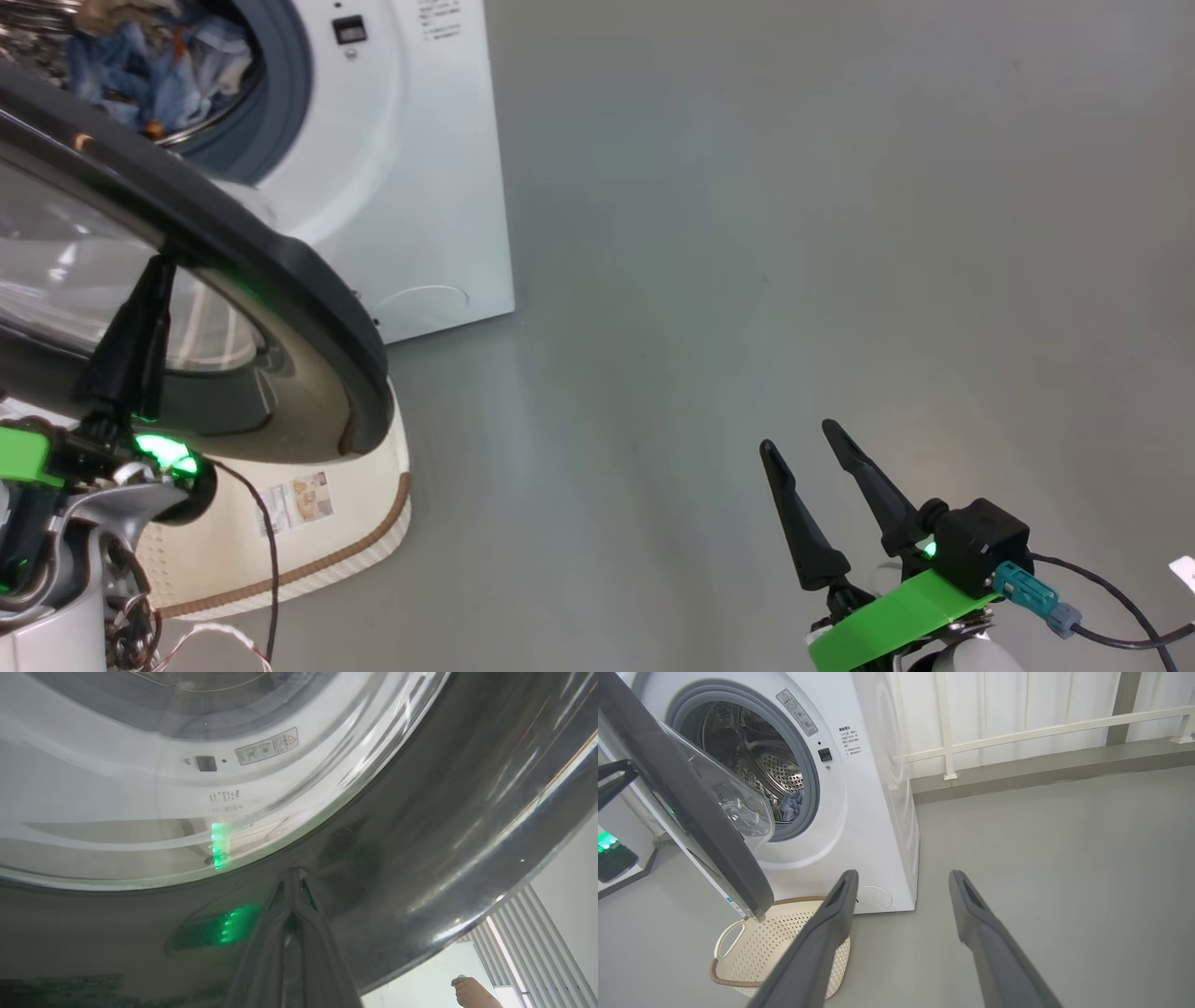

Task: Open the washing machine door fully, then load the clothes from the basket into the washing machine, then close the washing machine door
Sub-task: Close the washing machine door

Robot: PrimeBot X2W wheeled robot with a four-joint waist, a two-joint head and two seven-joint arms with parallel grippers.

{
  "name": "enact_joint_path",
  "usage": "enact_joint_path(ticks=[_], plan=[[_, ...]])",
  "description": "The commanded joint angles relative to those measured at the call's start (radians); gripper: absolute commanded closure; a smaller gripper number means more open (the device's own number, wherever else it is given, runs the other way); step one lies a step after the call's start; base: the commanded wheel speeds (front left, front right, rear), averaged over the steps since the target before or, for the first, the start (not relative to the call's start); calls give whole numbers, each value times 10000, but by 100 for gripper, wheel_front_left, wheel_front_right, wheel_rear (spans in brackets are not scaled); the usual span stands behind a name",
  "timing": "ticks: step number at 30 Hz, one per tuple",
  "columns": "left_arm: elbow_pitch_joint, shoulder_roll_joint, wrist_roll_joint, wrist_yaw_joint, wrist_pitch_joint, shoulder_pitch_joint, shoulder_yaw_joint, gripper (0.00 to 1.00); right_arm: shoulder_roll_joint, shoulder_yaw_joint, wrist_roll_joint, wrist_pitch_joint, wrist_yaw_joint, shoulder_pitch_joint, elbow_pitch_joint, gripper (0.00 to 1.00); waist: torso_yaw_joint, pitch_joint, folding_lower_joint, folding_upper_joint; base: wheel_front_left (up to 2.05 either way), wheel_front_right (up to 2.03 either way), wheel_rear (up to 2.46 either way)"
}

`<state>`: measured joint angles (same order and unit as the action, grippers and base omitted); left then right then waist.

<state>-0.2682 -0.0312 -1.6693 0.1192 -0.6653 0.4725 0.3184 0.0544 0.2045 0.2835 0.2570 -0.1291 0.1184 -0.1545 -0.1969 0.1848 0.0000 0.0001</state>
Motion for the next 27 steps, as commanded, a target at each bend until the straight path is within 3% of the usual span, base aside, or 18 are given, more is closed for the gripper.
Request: enact_joint_path(ticks=[1,8,18,27], plan=[[48,-292,151,105,59,324,276,100,-42,193,69,48,-16,117,269,0,-127,80,0,-1,0,0,0],[126,-275,136,112,165,116,462,100,-42,109,113,48,-16,109,214,0,47,-194,0,-1,0,0,0],[732,-202,10,114,778,-1421,621,100,-42,-14,204,48,-16,-6,82,0,649,-822,0,-1,0,0,0],[1534,-193,-295,114,1801,-3162,-68,100,-42,-221,238,48,-16,-290,-24,0,1195,-1421,0,-1,0,0,0]])
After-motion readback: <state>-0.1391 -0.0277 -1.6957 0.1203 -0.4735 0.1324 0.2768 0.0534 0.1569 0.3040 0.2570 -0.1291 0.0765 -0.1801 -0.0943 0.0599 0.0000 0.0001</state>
